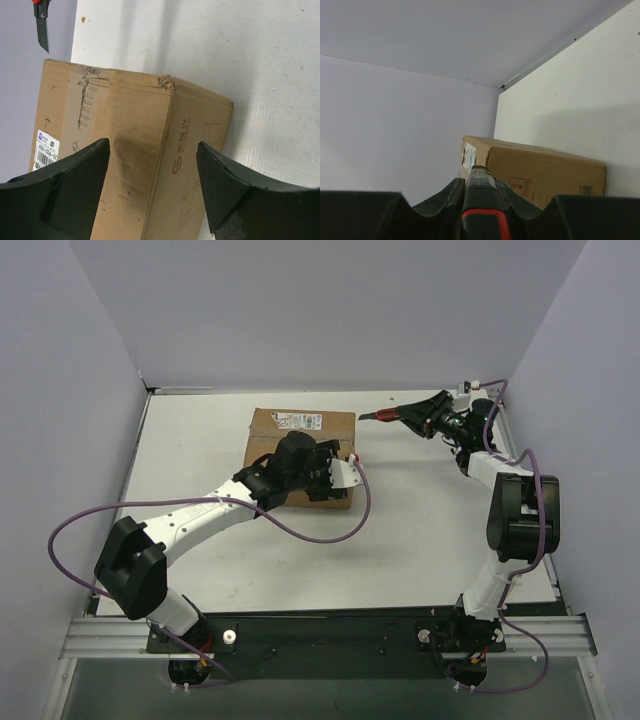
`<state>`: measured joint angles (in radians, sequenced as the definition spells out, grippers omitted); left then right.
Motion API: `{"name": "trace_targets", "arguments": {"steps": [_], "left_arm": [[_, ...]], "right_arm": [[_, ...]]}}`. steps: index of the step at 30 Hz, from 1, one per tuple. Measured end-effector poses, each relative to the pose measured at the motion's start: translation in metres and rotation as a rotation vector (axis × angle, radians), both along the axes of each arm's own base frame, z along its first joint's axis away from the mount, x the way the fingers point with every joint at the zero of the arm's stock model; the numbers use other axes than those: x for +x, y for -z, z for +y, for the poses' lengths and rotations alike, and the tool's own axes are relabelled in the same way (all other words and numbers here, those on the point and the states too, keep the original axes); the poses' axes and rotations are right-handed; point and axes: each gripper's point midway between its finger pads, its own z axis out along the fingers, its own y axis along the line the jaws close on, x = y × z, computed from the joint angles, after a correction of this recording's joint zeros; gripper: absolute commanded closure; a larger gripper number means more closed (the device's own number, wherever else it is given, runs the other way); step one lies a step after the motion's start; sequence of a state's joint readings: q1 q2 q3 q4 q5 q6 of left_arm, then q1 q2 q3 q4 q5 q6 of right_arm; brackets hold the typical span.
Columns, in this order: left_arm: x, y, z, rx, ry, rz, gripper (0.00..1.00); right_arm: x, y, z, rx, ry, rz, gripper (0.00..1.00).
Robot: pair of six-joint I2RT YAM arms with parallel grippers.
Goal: Unpack the express box
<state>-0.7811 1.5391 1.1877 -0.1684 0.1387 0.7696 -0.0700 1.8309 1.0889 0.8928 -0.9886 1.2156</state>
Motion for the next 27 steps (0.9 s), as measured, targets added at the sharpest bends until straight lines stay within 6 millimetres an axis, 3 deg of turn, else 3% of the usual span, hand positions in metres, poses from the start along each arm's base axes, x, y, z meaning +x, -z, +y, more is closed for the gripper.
{"name": "trace_targets", "arguments": {"steps": [27], "left_arm": [[0.001,0.001,0.001,-0.004,-0.007,0.007,0.21]], "right_arm": [[-0.005,0.008,0.015,-0.033,-0.036,-0.001,1.00]]}}
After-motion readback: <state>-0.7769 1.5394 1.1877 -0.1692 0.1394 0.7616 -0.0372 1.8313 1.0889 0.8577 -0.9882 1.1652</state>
